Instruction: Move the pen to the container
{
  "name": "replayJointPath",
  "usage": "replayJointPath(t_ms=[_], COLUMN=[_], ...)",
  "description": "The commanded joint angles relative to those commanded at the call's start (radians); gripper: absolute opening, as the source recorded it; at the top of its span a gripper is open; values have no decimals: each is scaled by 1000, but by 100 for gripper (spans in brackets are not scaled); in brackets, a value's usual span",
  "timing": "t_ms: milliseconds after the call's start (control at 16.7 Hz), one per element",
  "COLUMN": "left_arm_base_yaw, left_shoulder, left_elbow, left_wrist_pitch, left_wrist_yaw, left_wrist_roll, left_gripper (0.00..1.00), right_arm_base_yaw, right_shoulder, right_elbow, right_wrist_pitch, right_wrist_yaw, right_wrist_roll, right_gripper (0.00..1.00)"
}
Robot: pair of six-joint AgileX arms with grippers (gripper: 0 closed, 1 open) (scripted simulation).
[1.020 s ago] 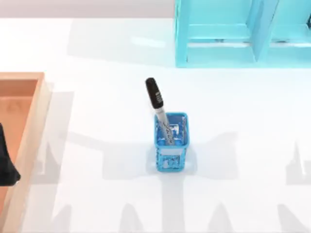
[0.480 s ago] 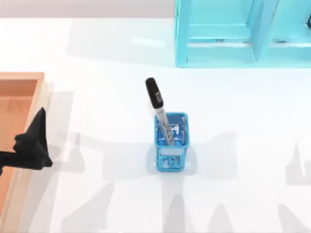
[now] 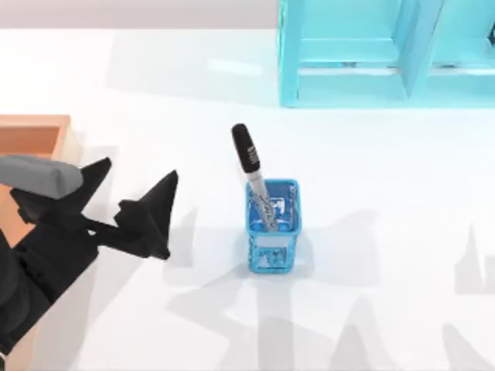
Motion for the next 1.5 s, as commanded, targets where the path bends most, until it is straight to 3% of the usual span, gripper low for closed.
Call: replayJointPath(t_ms=[300, 600, 1140, 1500], left_arm_base_yaw=[-113, -169, -176, -211], left_shoulder=[359, 580, 625, 787], left_elbow=[31, 43, 57, 289], left_wrist_pitch=[276, 435, 455, 391], left_wrist_yaw=[28, 35, 33, 4], left_wrist_roll=[-113, -194, -207, -215], left_gripper=[100, 100, 100, 100], right_arm_base_yaw=[0, 0, 0, 0], right_shoulder=[0, 0, 0, 0], right_elbow=[0, 0, 0, 0], right_wrist_pitch=[0, 0, 0, 0], right_wrist_yaw=[0, 0, 0, 0], right_wrist_roll=[0, 0, 0, 0], right_gripper=[100, 100, 100, 100])
